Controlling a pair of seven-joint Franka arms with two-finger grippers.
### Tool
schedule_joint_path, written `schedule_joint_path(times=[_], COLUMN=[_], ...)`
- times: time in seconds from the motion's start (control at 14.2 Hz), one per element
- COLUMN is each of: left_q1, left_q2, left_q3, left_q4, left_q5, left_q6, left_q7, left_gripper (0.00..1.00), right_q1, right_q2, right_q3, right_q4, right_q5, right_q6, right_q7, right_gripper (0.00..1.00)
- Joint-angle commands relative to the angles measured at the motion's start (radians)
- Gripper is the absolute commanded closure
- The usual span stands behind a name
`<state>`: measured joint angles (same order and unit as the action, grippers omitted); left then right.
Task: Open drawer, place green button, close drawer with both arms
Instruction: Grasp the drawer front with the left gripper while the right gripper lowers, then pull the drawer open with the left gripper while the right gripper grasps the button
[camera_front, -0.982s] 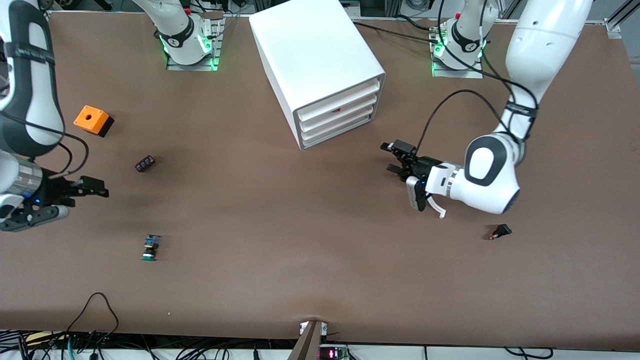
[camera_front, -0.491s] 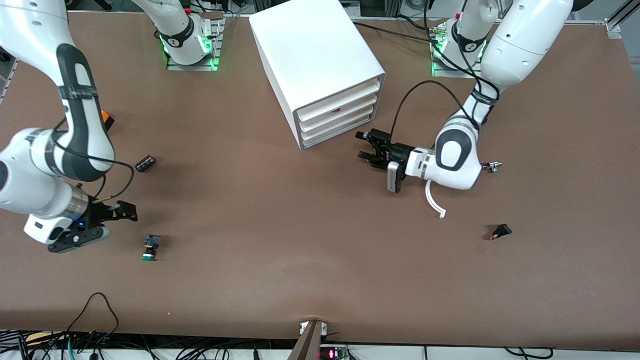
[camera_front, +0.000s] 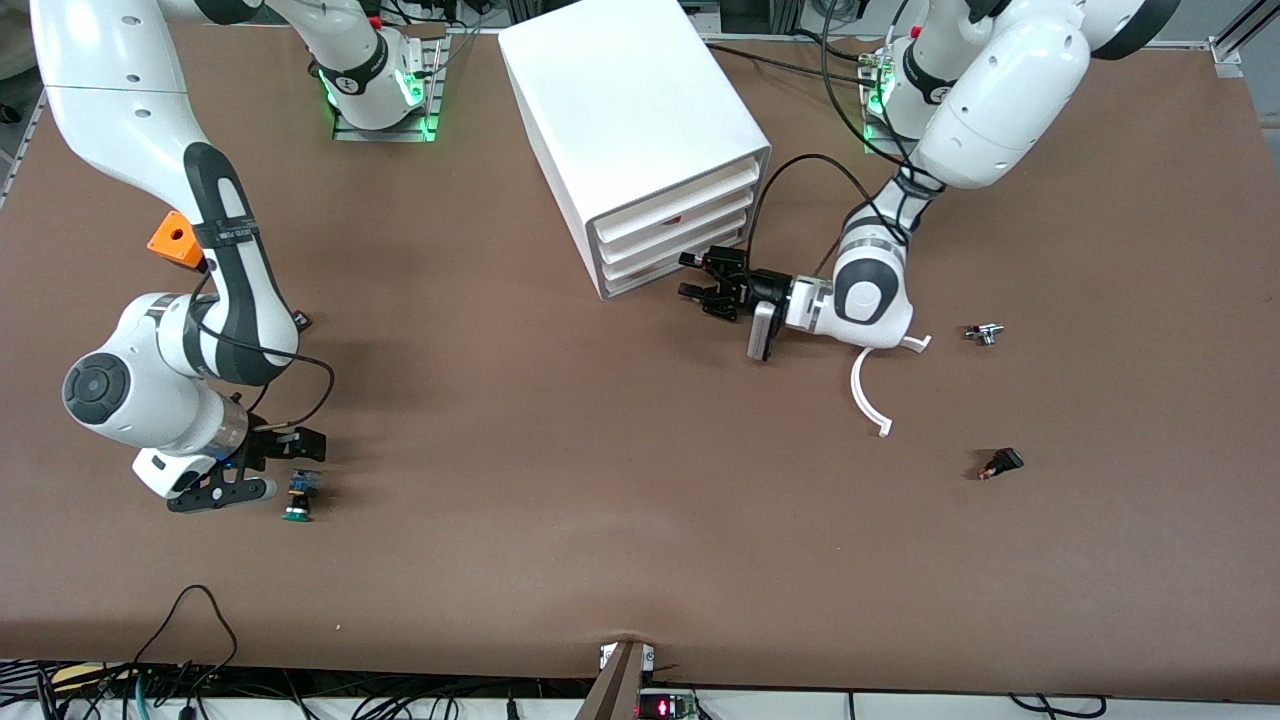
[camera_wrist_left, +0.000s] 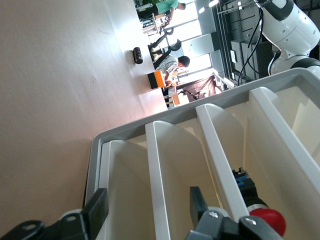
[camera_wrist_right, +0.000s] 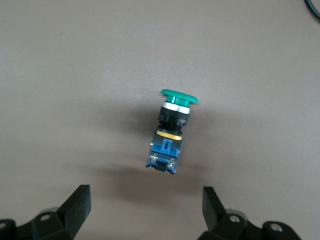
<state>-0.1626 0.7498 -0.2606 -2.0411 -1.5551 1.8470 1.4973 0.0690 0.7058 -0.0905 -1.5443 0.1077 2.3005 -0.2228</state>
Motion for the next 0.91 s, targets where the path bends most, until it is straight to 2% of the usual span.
schedule_joint_path(times=[0.0, 0.21, 0.49, 0.7, 0.77, 0.84], left_q1=[-0.008, -0.026, -0.026, -0.025, -0.028, -0.026], left_q2=[-0.012, -0.010, -0.010, -0.010, -0.010, -0.004], left_q3=[-0.003, -0.005, -0.005, -0.006, -0.005, -0.008], left_q4=[-0.014, -0.042, -0.067, -0.068, -0.068, -0.070], left_q5=[-0.034, -0.037, -0.040, -0.040, -0.040, -0.040], left_q6=[0.000, -0.005, -0.009, -0.014, -0.026, -0.046], left_q7=[0.040, 0.040, 0.038, 0.035, 0.037, 0.035], left_gripper=[0.58, 0.66, 0.67, 0.80, 0.91, 0.97], right_q1=[-0.006, -0.017, -0.011, 0.000, 0.002, 0.005], right_q2=[0.000, 0.009, 0.040, 0.043, 0.046, 0.047], right_q3=[-0.014, -0.043, -0.044, -0.044, -0.044, -0.044], right_q4=[-0.005, -0.005, 0.000, 0.000, 0.003, 0.004], right_q5=[0.001, 0.003, 0.020, 0.021, 0.023, 0.023], right_q6=[0.013, 0.057, 0.092, 0.094, 0.105, 0.125], right_q7=[0.022, 0.019, 0.023, 0.016, 0.017, 0.014], right_gripper=[0.01, 0.01, 0.01, 0.01, 0.01, 0.01])
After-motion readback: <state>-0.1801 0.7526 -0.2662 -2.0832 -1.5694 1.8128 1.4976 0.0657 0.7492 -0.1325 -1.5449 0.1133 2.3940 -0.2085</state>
